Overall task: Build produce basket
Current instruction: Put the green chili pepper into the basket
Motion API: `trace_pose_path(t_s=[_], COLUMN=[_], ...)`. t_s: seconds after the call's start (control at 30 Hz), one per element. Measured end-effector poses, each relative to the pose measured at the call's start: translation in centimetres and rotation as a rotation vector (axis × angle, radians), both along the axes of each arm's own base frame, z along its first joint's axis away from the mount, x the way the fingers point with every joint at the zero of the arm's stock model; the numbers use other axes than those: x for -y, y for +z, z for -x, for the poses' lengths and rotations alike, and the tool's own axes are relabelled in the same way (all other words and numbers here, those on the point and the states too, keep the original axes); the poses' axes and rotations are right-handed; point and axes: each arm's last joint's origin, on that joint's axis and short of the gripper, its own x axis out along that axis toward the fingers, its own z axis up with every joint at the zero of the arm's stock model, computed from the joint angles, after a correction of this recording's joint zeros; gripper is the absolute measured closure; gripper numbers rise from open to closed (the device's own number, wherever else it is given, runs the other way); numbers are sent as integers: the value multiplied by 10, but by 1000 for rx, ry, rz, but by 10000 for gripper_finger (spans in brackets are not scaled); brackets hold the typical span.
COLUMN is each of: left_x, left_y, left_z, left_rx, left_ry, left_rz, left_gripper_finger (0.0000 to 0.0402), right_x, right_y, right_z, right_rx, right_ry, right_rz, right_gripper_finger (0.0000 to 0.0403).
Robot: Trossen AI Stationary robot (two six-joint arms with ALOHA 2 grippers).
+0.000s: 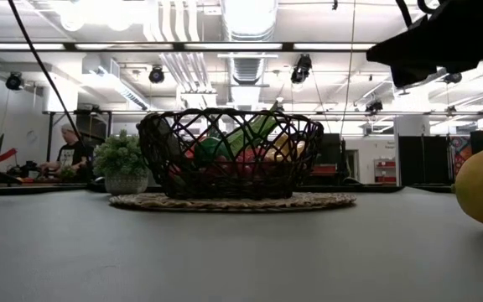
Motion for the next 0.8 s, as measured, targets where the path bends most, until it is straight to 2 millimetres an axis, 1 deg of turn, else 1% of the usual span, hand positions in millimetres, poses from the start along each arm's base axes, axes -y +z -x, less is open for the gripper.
trace_pose_path(t_s=[0.13, 0.3, 0.4, 0.47, 0.6, 0.67, 0.73, 0.8], left_x=[0, 1, 4, 7, 6, 7, 9, 11], left_y=[0, -3, -12, -21, -42, -48, -51, -51], left_z=[0, -1, -4, -5, -5, -5, -6, -7], left_rx=[5, 60, 82, 80, 48, 36, 36, 39], left_ry=[7, 27, -2, -26, -32, -38, -75, -112], left_rz=[-1, -25, -29, -36, -90, -109, -113, -108], left_gripper_finger=[326, 236, 192, 174, 166, 168, 180, 205], right_x=[-1, -3, -3, -3, -3, -3, -3, -3], right_y=[4, 8, 8, 7, 6, 6, 7, 8], right_z=[-2, -4, -4, -4, -4, -4, -5, -5], right_rx=[12, 23, 21, 17, 8, 5, 7, 11], right_ry=[1, 2, 3, 3, 5, 4, 6, 8], right_rz=[-3, -4, -2, 0, 14, 18, 24, 37], right_gripper_finger=[394, 394, 394, 394, 394, 394, 394, 394])
